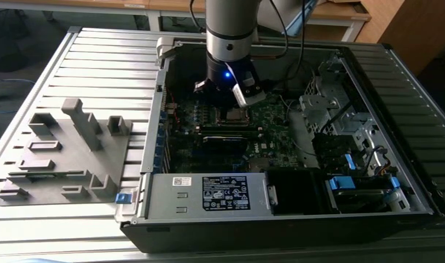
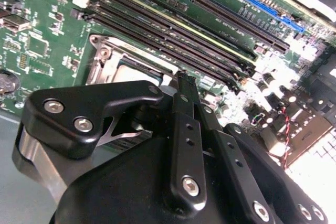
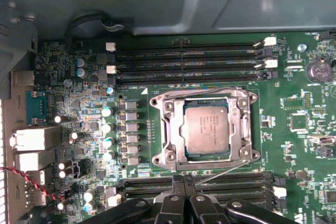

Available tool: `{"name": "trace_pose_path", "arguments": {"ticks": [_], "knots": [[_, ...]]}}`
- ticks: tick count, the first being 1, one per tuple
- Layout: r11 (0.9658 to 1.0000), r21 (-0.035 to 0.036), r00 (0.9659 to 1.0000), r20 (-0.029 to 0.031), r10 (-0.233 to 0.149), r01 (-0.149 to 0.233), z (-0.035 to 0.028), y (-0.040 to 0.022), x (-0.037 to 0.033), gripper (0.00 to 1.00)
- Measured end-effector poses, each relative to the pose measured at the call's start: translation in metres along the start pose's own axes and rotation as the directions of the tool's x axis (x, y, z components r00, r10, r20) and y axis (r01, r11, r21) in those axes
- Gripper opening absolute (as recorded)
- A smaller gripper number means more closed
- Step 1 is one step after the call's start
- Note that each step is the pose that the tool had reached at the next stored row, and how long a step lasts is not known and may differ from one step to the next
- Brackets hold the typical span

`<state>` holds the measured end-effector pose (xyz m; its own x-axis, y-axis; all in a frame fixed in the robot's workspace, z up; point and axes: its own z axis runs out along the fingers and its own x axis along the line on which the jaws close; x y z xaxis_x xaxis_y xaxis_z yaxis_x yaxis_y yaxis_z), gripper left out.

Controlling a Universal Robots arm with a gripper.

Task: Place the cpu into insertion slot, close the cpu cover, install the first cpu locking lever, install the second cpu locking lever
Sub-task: 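Install the second cpu locking lever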

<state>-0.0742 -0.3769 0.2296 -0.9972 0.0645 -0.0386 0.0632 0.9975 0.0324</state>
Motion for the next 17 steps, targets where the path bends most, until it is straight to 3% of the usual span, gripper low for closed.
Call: {"name": "trace_pose_path", "arguments": {"ticks": [6,17], "knots": [[1.0,0.0001,1.0,0.0,0.0,0.0,0.0079,-0.0007,0.0065,0.11],[1.0,-0.0001,1.0,0.0,0.0,0.0,0.0204,-0.0014,0.0111,0.11]]}}
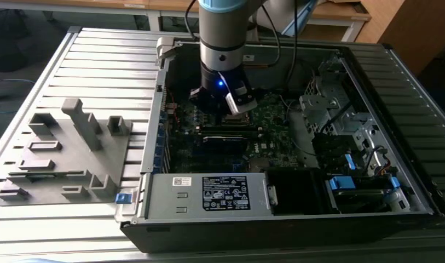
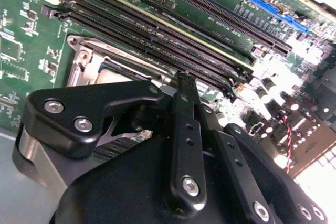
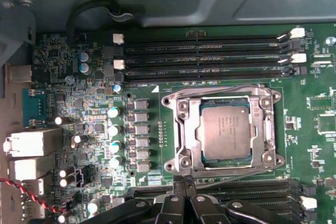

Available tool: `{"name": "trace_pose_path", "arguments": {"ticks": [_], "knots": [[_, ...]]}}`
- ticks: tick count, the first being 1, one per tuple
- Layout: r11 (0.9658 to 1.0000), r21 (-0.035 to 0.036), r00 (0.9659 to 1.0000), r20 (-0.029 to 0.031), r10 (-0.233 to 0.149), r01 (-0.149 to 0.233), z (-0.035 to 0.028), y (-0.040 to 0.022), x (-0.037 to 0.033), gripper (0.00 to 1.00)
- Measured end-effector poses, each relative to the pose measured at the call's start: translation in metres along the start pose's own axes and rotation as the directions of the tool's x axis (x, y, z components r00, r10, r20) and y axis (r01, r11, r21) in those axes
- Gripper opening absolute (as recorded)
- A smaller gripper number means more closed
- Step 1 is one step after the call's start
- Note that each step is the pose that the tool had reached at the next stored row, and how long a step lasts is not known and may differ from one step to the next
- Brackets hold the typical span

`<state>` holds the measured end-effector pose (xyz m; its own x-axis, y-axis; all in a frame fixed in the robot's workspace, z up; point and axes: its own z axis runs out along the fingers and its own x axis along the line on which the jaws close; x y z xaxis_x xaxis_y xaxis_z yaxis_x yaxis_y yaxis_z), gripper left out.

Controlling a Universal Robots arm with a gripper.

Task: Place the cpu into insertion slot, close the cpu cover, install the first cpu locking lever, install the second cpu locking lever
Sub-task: 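Install the second cpu locking lever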

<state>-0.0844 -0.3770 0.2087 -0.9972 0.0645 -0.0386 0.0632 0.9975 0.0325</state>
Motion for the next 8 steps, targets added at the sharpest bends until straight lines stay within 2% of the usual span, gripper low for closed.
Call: {"name": "trace_pose_path", "arguments": {"ticks": [8], "knots": [[1.0,-0.0003,1.0,-0.0001,0.0,0.0,0.005,-0.0007,0.0026,0.11]]}}
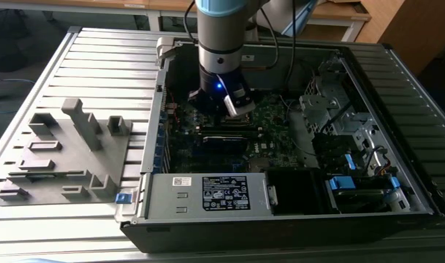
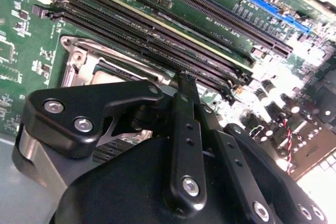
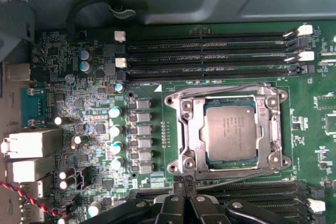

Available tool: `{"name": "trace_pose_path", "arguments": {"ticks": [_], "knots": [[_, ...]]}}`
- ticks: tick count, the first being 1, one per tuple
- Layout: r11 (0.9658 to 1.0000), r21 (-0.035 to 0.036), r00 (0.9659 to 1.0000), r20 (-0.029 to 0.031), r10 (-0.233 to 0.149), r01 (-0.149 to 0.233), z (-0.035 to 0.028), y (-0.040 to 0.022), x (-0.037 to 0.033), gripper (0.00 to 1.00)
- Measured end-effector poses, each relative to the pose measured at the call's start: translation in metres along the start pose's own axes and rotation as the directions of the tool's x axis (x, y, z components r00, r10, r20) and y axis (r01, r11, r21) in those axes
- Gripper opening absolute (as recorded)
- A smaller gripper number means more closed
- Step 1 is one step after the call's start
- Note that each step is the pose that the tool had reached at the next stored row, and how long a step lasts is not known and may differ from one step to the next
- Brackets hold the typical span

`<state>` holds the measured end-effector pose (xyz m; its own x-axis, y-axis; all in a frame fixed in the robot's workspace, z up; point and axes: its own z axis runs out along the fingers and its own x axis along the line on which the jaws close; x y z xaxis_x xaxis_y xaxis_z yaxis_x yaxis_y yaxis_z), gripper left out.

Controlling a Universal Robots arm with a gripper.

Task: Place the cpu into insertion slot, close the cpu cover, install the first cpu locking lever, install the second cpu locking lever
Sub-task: 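Install the second cpu locking lever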

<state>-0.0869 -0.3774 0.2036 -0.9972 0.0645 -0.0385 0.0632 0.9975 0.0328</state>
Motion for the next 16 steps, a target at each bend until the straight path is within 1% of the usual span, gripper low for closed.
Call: {"name": "trace_pose_path", "arguments": {"ticks": [3,6,8,11,12,16], "knots": [[1.0,-0.0011,1.0,0.0,0.0,0.0,0.0014,-0.0003,0.0007,0.11],[1.0,-0.0066,1.0,-0.0004,0.0,0.0,0.0024,-0.0007,0.0015,0.11],[0.9999,-0.0148,1.0,-0.0009,0.001,-0.001,0.0028,-0.0009,0.0019,0.11],[0.9995,-0.0322,1.0,-0.002,0.001,-0.001,0.003,-0.0013,0.0023,0.11],[0.9993,-0.0369,1.0,-0.0023,0.001,-0.001,0.0031,-0.0015,0.0024,0.11],[0.9987,-0.0504,1.0,-0.0033,0.002,-0.002,0.0036,-0.0025,0.0031,0.11]]}}
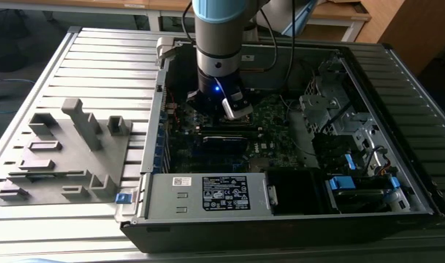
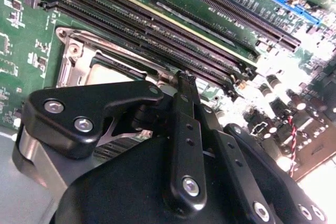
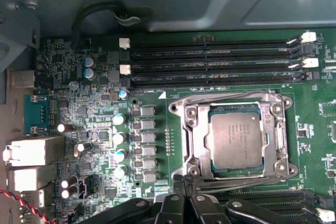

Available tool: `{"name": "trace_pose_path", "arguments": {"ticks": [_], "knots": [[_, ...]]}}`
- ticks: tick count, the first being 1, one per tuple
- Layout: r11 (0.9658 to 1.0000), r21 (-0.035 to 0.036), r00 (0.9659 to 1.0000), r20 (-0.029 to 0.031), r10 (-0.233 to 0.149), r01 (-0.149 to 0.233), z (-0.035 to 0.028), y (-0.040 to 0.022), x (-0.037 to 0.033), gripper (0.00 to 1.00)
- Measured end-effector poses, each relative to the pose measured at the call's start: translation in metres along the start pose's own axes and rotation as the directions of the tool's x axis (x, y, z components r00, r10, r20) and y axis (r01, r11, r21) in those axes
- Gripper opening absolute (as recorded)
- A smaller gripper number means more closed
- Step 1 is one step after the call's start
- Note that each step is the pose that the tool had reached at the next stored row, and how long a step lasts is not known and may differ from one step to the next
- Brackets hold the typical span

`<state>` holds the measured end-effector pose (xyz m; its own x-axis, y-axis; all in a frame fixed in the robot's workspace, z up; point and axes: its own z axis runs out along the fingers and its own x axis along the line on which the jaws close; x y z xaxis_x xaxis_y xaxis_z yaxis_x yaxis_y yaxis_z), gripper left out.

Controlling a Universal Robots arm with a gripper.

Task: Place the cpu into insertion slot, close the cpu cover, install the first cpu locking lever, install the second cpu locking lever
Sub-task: 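Install the second cpu locking lever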

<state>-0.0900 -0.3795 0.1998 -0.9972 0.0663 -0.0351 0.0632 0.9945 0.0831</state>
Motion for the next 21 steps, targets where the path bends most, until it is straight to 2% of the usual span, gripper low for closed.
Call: {"name": "trace_pose_path", "arguments": {"ticks": [5,12,14,15,19,21], "knots": [[0.9999,-0.0147,1.0,-0.001,0.001,-0.001,0.0012,-0.0018,0.0012,0.11],[0.9991,-0.0415,1.0,-0.0027,0.002,-0.002,0.0024,-0.0036,0.0025,0.11],[0.9989,-0.0465,1.0,-0.004,0.002,-0.002,0.0017,-0.0044,0.003,0.11],[0.9987,-0.05,1.0,-0.0024,0.002,-0.002,0.0029,-0.0036,0.0025,0.11],[0.9988,-0.0491,1.0,-0.003,0.002,-0.002,0.0022,-0.0037,0.0025,0.11],[0.9988,-0.0492,1.0,-0.0031,0.002,-0.002,-0.0003,-0.0035,0.0025,0.11]]}}
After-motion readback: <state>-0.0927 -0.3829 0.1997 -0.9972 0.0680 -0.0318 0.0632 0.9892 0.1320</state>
